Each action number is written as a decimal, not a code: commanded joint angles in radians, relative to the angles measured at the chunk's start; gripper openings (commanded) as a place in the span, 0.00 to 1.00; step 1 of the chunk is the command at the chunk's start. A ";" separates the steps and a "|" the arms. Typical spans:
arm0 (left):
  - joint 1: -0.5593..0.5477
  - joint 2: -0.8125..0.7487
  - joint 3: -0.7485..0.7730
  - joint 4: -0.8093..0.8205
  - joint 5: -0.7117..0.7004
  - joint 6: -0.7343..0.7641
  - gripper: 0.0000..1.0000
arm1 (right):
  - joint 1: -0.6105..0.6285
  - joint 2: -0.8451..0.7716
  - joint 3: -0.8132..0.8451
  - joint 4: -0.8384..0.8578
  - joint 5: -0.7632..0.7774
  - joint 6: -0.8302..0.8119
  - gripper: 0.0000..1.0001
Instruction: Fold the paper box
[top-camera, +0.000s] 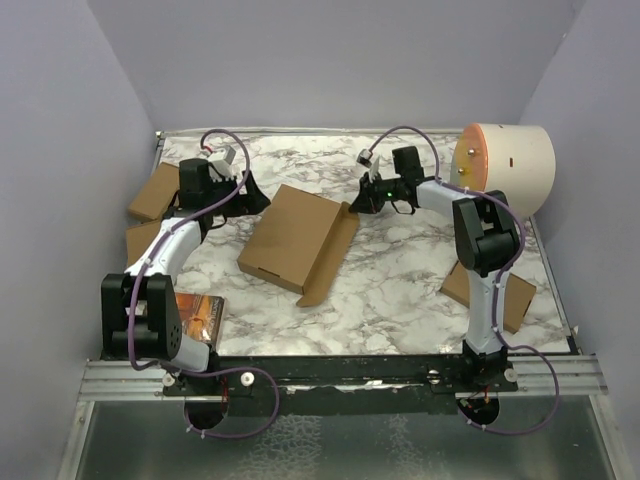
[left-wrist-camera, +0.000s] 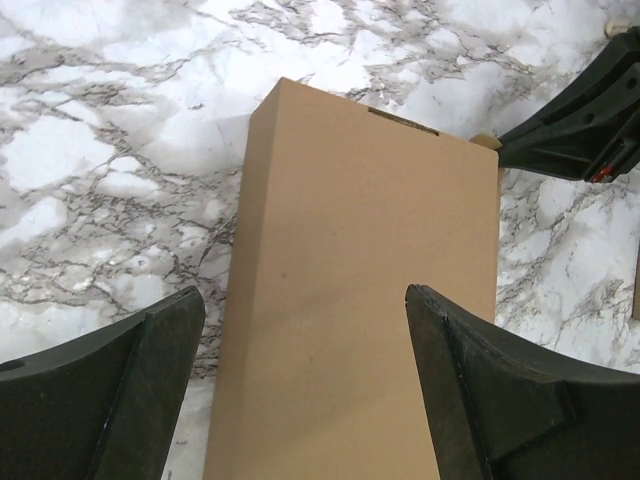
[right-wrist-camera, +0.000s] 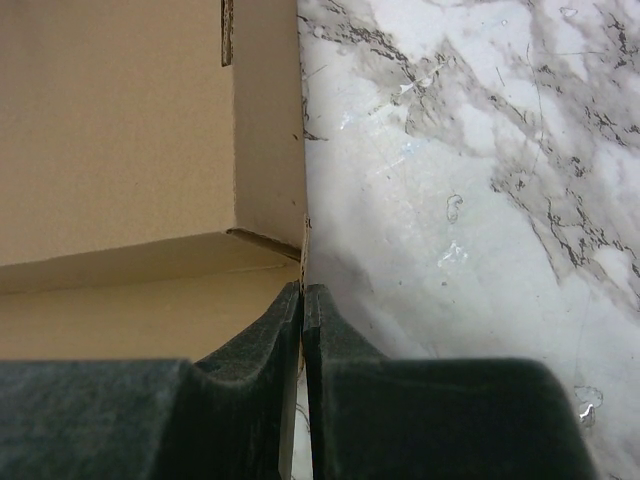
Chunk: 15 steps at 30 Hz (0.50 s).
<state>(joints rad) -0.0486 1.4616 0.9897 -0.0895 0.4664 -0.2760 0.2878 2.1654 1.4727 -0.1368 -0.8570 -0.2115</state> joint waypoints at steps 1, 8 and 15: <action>0.055 0.016 -0.041 0.061 0.121 -0.053 0.85 | -0.003 -0.058 -0.034 0.045 0.024 -0.073 0.07; 0.058 0.038 -0.057 0.059 0.155 -0.060 0.83 | -0.003 -0.066 -0.053 0.029 0.046 -0.132 0.07; 0.058 0.025 -0.069 0.062 0.151 -0.042 0.82 | -0.003 -0.059 -0.045 -0.005 0.047 -0.175 0.08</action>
<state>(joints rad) 0.0093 1.5021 0.9363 -0.0597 0.5842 -0.3279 0.2878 2.1429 1.4254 -0.1284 -0.8345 -0.3347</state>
